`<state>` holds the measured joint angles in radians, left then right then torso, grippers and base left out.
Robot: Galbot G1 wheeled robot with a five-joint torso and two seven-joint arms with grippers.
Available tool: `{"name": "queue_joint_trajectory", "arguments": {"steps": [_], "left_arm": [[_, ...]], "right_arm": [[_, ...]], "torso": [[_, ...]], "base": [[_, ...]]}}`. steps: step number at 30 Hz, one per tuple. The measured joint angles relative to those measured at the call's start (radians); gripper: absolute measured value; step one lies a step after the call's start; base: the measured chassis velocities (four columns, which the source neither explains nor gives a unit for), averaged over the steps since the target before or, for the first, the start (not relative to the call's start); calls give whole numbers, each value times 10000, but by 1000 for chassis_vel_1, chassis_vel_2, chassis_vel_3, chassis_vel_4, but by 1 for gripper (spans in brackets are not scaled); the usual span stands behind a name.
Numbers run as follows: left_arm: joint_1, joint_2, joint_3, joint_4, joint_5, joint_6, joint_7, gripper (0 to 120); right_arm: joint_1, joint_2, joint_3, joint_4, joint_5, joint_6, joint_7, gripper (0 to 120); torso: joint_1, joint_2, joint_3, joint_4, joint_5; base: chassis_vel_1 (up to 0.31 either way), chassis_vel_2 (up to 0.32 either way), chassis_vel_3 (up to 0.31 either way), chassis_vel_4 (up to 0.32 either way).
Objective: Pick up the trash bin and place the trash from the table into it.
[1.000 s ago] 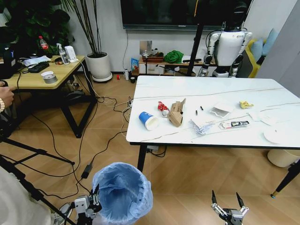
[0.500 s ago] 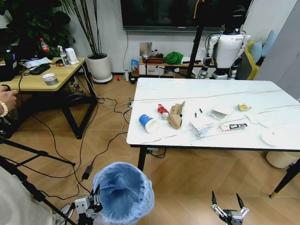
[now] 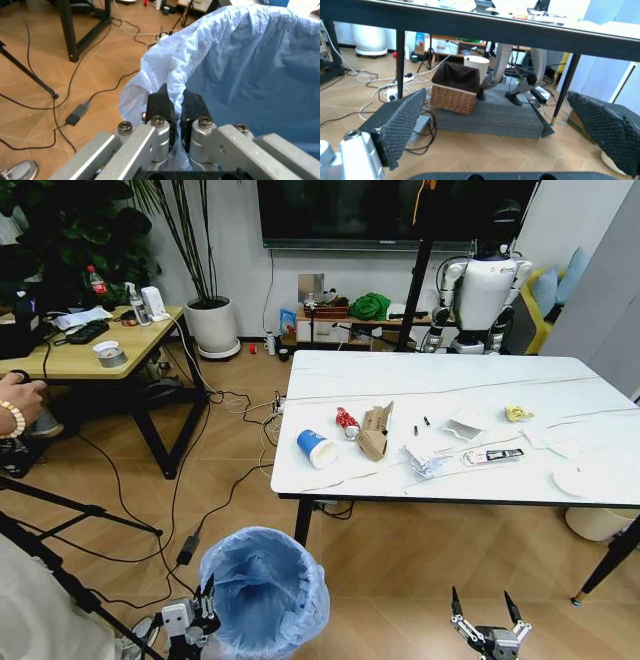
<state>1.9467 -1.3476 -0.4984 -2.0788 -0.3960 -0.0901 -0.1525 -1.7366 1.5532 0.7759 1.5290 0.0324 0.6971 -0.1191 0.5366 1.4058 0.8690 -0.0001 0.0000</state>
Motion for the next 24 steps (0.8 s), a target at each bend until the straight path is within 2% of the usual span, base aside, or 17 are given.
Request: {"name": "queue_joint_trajectory", "arguments": {"steps": [24], "left_arm": [[-96, -121, 101, 177, 238, -35, 8, 0]], "right_arm": [[77, -81, -8, -57, 46, -37, -1, 100]], "torso": [[656, 1438, 782, 0, 0]], "base": [[0, 0, 0, 0]]}}
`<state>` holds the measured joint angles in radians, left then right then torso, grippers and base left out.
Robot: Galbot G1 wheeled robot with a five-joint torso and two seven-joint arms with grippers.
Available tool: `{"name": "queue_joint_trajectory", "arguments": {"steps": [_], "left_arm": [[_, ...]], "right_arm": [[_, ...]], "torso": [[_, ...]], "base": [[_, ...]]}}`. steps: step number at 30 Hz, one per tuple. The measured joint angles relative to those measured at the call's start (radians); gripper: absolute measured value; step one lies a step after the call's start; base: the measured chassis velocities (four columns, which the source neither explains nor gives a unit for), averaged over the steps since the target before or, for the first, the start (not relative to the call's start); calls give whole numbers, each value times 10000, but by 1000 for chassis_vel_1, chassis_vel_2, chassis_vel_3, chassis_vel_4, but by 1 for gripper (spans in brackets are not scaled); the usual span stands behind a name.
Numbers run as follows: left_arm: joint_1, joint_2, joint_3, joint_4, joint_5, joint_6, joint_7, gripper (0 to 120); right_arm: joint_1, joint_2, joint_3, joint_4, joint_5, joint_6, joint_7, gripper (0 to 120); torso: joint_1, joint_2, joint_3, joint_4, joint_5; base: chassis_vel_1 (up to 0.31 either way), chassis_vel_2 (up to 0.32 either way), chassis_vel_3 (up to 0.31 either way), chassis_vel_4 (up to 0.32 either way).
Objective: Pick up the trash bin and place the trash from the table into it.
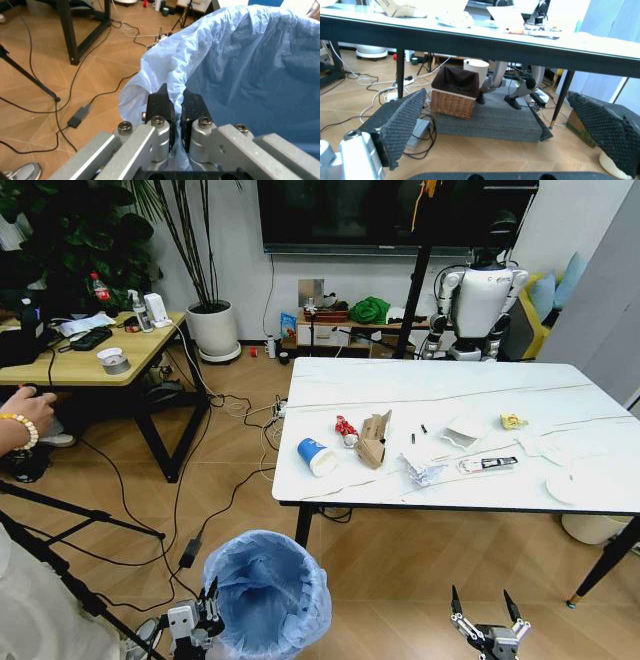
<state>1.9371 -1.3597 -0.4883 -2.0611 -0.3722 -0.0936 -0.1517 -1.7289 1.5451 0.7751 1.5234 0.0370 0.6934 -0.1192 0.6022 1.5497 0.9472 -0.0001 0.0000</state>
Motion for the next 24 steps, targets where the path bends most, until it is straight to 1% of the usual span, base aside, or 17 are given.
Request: {"name": "queue_joint_trajectory", "arguments": {"steps": [5, 6, 10, 16, 20, 24], "left_arm": [[-27, -24, -9, 111, 178, -81, -30, 0], [-27, -24, -9, 111, 178, -81, -30, 0], [-57, -58, -1, 129, 285, -184, -142, 0], [-46, -62, -13, 128, 426, -184, -164, 0], [3, -47, -73, 134, 453, -177, -182, 0], [67, -101, -175, 164, 441, -233, -299, 0]], "right_arm": [[-13, -38, 14, 18, 42, 0, 6, 100], [-13, -38, 14, 18, 42, 0, 6, 100], [-39, -40, 24, 28, 62, 3, 6, 100], [-64, -33, 32, 28, 66, 29, 6, 100], [-159, -56, -17, 258, 134, 23, 11, 100], [-520, -314, -309, 1273, 376, -308, 215, 100]], "torso": [[171, 384, 212, 0, 0], [171, 384, 212, 0, 0], [281, 603, 322, 0, 0], [295, 627, 333, 0, 0], [289, 612, 323, 0, 2], [275, 580, 306, 0, 0]], "base": [[0, 0, 0, 0], [0, 0, 0, 0], [0, 0, 0, 0], [0, 0, 0, 0], [0, 0, 0, 0], [0, 0, 0, 0]]}}
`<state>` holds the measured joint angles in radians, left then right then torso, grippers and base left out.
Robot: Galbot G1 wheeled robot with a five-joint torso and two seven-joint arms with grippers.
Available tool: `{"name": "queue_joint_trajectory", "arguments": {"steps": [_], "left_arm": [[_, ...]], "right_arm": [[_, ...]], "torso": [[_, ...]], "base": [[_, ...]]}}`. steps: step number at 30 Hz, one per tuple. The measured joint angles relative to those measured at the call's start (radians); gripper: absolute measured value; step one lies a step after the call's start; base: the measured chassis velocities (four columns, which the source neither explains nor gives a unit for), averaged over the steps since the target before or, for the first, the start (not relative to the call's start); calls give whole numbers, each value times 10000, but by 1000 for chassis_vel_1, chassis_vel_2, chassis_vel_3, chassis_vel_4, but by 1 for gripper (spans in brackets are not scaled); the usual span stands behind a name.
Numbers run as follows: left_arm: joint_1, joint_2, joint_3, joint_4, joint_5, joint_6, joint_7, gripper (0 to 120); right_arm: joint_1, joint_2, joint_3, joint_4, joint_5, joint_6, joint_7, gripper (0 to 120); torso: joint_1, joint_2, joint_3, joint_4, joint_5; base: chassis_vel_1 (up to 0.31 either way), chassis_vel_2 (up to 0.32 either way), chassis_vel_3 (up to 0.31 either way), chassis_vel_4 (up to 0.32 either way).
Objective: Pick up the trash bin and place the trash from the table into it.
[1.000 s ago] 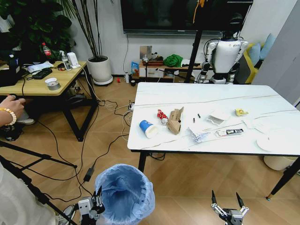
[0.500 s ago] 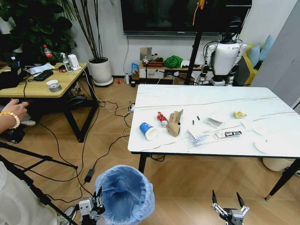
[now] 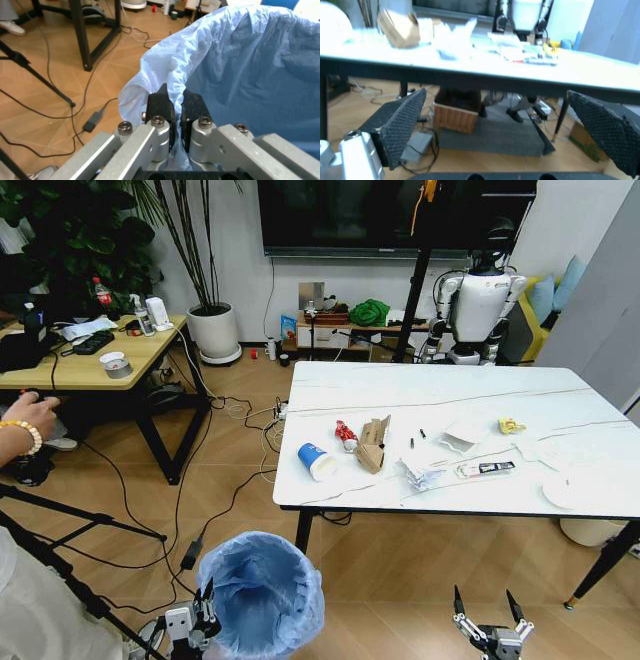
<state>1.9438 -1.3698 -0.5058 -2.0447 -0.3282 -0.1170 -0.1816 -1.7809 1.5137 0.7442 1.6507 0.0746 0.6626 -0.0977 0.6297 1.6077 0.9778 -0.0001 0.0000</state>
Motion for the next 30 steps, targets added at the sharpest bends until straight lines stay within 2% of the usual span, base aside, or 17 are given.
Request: {"name": "queue_joint_trajectory", "arguments": {"steps": [5, 7, 10, 15, 22, 25, 26, 30], "left_arm": [[106, -4, -57, -18, -88, -5, -8, 0], [143, 95, -81, -139, -385, -6, -91, 0], [20, 351, -45, -467, -1017, 422, -285, 0], [-49, 371, 43, -774, -1789, 992, -375, 0], [58, 145, 43, -952, -2262, 1538, -336, 0], [125, -41, 19, -1031, -2378, 1796, -339, 0], [125, -41, 19, -1031, -2378, 1796, -339, 0], [204, -294, 14, -1179, -2283, 1980, -424, 0]], "right_arm": [[-244, -305, -285, 835, 242, -500, 272, 100], [-494, -773, -652, 1740, 425, -1222, 944, 100], [-622, -1421, -800, 2604, 393, -2016, 1493, 100], [-570, -2020, -854, 2981, 621, -2770, 1533, 100], [371, -3294, -1255, 2874, 2071, -3720, 1933, 100], [1348, -4094, -1476, 2481, 3416, -4236, 2076, 100], [1348, -4094, -1476, 2481, 3416, -4236, 2076, 100], [2442, -4670, -1792, 1979, 4997, -4478, 1600, 100]], "torso": [[-9, -15, -9, 1, -1], [-18, -33, -18, 2, -1], [-26, -55, -29, -1, -1], [-33, -70, -37, 0, 0], [-45, -89, -48, -1, 3], [-46, -99, -51, 1, 1], [-46, -99, -51, 1, 1], [-49, -106, -56, 2, 1]], "base": [[0, 0, 0, 0], [0, 0, 0, 0], [0, 0, 0, 0], [0, 0, 0, 0], [0, 0, 0, 0], [0, 0, 0, 0], [0, 0, 0, 0], [0, 0, 0, 0]]}}
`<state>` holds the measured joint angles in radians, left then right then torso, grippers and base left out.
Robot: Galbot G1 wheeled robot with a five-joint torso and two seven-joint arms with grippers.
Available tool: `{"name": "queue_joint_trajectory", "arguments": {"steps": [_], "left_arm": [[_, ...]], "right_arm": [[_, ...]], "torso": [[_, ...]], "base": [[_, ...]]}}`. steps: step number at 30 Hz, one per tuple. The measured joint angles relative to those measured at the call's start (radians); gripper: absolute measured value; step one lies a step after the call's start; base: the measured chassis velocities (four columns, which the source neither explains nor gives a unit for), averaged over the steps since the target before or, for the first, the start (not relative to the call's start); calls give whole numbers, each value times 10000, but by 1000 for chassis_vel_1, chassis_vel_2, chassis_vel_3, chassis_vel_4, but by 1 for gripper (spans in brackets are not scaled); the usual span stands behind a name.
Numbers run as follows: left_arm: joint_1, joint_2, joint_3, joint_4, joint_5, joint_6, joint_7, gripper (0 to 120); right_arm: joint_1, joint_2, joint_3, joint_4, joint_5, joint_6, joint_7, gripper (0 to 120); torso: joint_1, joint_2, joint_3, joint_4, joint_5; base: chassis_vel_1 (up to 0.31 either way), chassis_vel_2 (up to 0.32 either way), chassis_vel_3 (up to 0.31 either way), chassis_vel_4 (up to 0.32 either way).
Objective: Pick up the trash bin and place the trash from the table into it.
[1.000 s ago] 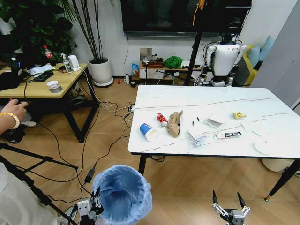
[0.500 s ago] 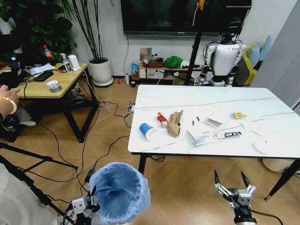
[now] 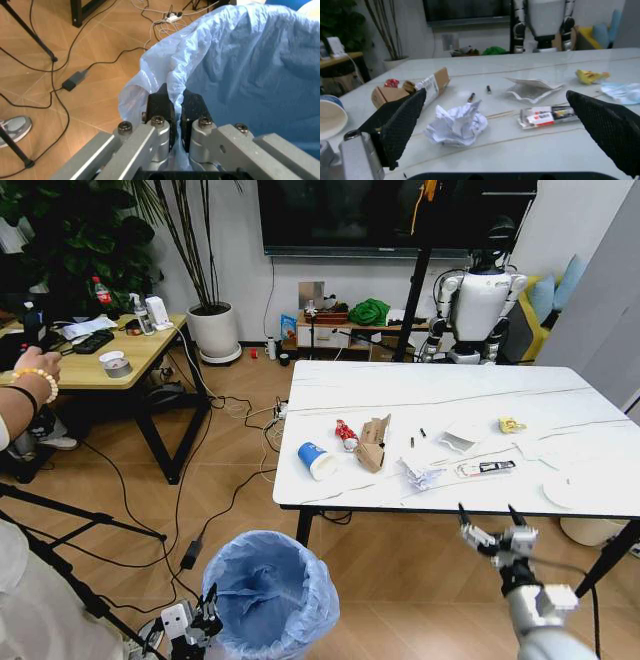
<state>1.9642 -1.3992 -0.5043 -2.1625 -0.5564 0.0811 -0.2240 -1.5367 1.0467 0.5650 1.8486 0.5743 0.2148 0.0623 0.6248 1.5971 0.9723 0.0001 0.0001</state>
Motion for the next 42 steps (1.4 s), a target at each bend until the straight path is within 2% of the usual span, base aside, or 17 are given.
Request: {"name": "queue_joint_trajectory", "arguments": {"steps": [6, 9, 15, 22, 32, 36, 40, 42], "left_arm": [[-55, -323, 57, -53, 237, 131, 67, 0], [-53, -470, 58, 11, 336, 86, 149, 0], [69, -685, -101, -61, 446, -7, 261, 0], [175, -665, -349, -222, 408, -113, 384, 0], [108, -718, -360, -126, 423, -160, 411, 0], [62, -705, -380, -109, 407, -161, 398, 0], [25, -668, -385, -65, 384, -161, 392, 0], [8, -656, -386, -27, 383, -161, 390, 0]], "right_arm": [[1264, -153, -794, -947, 1328, -346, -134, 100], [1601, -87, -1100, -1283, 1438, -565, 78, 100], [2849, 436, -1943, -2271, 2159, -1153, 581, 100], [3915, 940, -2357, -2898, 2510, -1256, 645, 100], [4337, 1219, -2718, -3791, 2360, -1177, 486, 100], [4380, 1332, -2766, -4029, 2325, -976, 286, 88], [4326, 1316, -2708, -3936, 2247, -874, 204, 70], [4298, 1286, -2692, -3906, 2225, -865, 188, 67]], "torso": [[-5, -7, -5, -2, 2], [-6, -10, -6, -1, -3], [-9, -15, -9, -3, -2], [-10, -20, -11, 0, -3], [-13, -24, -13, -2, -1], [-13, -25, -14, -2, 0], [-14, -25, -15, -1, -1], [-14, -25, -15, -2, -3]], "base": [[0, 0, 0, 0], [0, 0, 0, 0], [0, 0, 0, 0], [0, 0, 0, 0], [0, 0, 0, 0], [0, 0, 0, 0], [0, 0, 0, 0], [0, 0, 0, 0]]}}
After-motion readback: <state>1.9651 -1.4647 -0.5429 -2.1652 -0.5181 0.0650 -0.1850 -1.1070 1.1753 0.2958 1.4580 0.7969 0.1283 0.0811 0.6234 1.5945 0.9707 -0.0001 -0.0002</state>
